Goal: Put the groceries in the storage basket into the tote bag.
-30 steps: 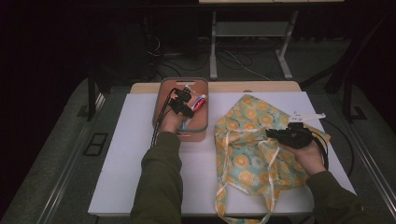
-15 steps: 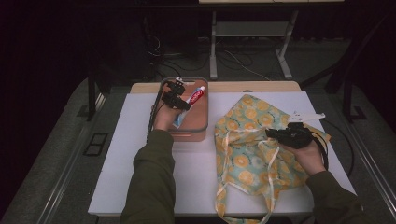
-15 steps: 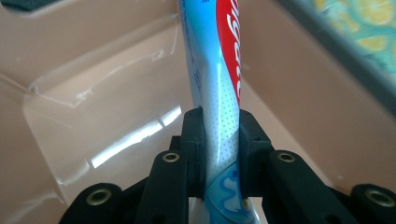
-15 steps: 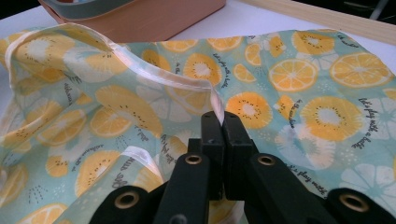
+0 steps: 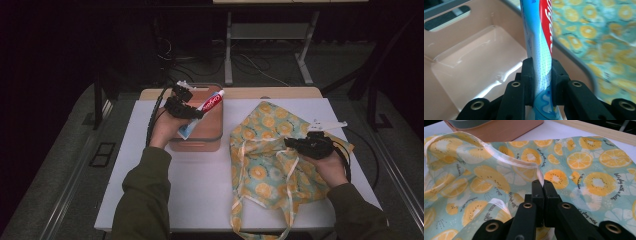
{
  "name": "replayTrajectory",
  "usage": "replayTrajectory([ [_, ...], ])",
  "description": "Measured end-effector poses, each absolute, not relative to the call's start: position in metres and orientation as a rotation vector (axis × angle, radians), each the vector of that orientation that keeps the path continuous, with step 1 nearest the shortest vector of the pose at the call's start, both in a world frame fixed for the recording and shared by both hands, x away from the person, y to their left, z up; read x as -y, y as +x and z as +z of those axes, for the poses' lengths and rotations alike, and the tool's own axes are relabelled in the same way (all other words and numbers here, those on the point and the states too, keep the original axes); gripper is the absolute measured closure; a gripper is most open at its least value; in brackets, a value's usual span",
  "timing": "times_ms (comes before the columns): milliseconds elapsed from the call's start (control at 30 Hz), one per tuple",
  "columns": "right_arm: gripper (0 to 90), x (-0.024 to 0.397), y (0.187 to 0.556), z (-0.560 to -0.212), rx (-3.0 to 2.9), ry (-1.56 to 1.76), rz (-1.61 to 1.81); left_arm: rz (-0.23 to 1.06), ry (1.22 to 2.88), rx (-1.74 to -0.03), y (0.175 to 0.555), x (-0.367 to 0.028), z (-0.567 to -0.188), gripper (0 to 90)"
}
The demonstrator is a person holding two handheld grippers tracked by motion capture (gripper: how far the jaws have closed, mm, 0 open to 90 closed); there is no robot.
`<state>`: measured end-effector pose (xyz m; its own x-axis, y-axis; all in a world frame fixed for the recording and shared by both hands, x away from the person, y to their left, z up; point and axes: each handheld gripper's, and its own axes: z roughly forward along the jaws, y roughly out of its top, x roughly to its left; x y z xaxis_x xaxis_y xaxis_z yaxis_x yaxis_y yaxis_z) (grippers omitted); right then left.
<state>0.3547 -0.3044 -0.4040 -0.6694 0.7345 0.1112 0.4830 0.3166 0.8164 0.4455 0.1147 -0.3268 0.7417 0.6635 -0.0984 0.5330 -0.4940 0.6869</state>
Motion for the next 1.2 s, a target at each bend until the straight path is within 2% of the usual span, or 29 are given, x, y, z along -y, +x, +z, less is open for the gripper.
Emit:
replayTrajectory([
  [300, 89.5, 0.303, 0.355, -0.404, -2.298, 1.096, 1.268, 0.212, 2.247, -0.752, 0.398, -0.107, -0.319, 75.7],
  [700, 89.5, 0.301, 0.355, -0.404, -2.292, 1.095, 1.271, 0.143, 2.277, -0.567, 0.337, -0.068, -0.339, 75.8],
  [933, 89.4, 0.301, 0.356, -0.404, -2.282, 1.094, 1.279, 0.086, 2.312, -0.497, 0.315, -0.037, -0.361, 76.0],
  [1200, 89.5, 0.301, 0.355, -0.404, -2.279, 1.093, 1.278, 0.045, 2.406, -0.490, 0.311, -0.002, -0.387, 76.0],
])
